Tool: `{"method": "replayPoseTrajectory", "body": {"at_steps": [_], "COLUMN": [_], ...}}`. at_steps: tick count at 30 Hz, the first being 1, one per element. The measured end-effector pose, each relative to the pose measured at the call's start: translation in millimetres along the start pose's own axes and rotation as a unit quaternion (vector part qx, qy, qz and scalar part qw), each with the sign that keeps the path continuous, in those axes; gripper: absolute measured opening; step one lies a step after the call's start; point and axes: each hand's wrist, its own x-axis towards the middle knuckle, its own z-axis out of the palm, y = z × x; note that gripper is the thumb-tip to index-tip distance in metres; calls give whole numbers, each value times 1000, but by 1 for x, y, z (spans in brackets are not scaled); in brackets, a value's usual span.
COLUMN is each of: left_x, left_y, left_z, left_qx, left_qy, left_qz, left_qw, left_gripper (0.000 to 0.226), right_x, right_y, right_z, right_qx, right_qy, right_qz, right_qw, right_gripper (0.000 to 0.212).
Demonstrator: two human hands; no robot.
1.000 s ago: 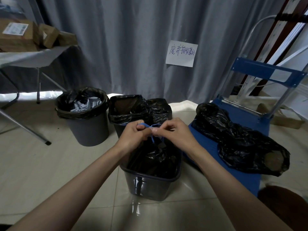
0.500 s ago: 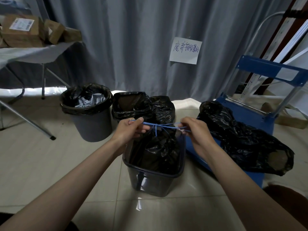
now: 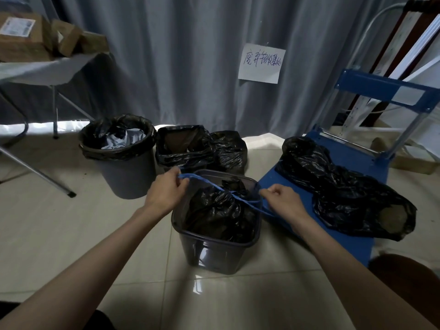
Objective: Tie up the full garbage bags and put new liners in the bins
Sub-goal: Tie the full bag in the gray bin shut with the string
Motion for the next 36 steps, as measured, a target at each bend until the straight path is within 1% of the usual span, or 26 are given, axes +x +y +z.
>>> {"method": "replayPoseTrajectory", "body": {"at_steps": [1,2,3,4,5,7,9,11,12,16,19,21,25,30,33,36], "left_x": [0,1,2,2,2,1,0,-1,-1,0,1,0,0,-3,-6,-6], "left_y": [2,4,6,8,11,19,26,31,32,31,33,36,42,52,53,53], "left_z": [1,2,5,7,9,15,21,27,30,37,42,45,46,50,52,51], "left_qx": [47,93,125,137,140,153,157,140,130,79,88,93,102,122,150,177], "left_qy": [14,31,41,55,59,51,18,-24,-42,-114,-129,-127,-108,-49,-31,-23], "left_qz": [24,55,90,133,180,259,297,298,295,240,219,212,205,190,181,177], "left_qw": [999,994,987,980,972,952,942,944,946,961,963,965,968,973,972,968], "left_gripper": [17,31,48,58,60,55,43,32,31,38,37,35,35,25,14,11], "right_x": [0,-2,-4,-6,-7,-9,-9,-10,-11,-7,-4,-3,-3,-7,-11,-16], "right_y": [-3,-8,-14,-19,-24,-29,-31,-31,-32,-31,-30,-31,-33,-41,-45,-45], "right_z": [4,8,11,14,17,24,30,36,37,41,43,41,35,29,26,24], "right_qx": [-57,-112,-144,-158,-161,-164,-185,-196,-192,-167,-118,-80,-57,-53,-52,-67], "right_qy": [13,30,48,52,42,2,-23,-28,-32,-61,-89,-105,-103,-91,-107,-137], "right_qz": [-27,-60,-101,-137,-160,-180,-183,-185,-184,-161,-133,-114,-111,-136,-149,-151], "right_qw": [998,991,983,977,973,970,965,963,963,971,980,985,987,985,982,977], "right_gripper": [23,22,22,22,24,30,35,36,35,29,26,20,12,16,15,23]}}
